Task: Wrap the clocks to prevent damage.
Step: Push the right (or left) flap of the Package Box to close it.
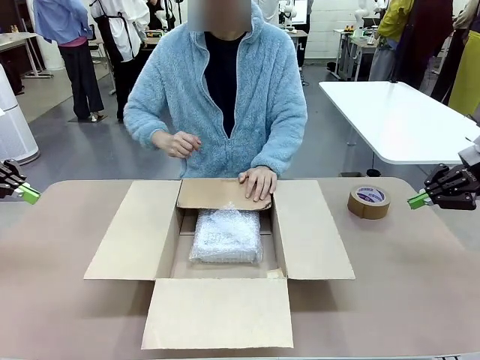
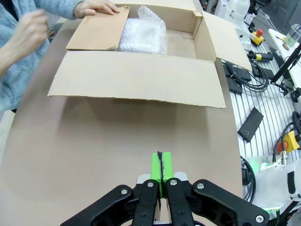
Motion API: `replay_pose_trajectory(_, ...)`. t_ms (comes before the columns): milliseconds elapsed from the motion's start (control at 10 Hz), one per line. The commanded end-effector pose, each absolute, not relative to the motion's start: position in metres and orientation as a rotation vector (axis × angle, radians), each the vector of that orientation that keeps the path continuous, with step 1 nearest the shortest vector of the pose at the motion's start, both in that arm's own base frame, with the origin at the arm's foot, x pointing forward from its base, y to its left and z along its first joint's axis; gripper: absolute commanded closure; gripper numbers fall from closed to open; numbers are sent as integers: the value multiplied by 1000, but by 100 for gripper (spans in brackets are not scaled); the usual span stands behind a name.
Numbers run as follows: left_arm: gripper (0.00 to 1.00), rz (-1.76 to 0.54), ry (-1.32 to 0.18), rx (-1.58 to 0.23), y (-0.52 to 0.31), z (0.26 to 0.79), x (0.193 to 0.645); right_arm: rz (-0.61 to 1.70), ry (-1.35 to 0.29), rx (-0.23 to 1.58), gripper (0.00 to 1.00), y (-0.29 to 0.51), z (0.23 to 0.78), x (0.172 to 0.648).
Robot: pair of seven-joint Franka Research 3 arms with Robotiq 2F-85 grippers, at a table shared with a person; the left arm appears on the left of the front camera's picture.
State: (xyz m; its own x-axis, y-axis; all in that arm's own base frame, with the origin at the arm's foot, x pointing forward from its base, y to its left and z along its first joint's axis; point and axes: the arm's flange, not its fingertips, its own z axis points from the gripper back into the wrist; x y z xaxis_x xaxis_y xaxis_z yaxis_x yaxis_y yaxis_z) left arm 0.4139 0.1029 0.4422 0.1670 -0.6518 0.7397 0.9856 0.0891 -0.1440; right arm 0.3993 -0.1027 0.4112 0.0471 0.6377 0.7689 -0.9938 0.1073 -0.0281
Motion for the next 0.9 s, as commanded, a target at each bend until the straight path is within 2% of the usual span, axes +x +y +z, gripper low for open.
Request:
replay_pose_trajectory(0,100,-1323,-584,-730,103,443,414,1366,-750,628,99,-99,411,395)
replay_pose_trajectory(800,100,-1323,-584,-730,103,443,414,1366,-750,628,99,-99,411,395)
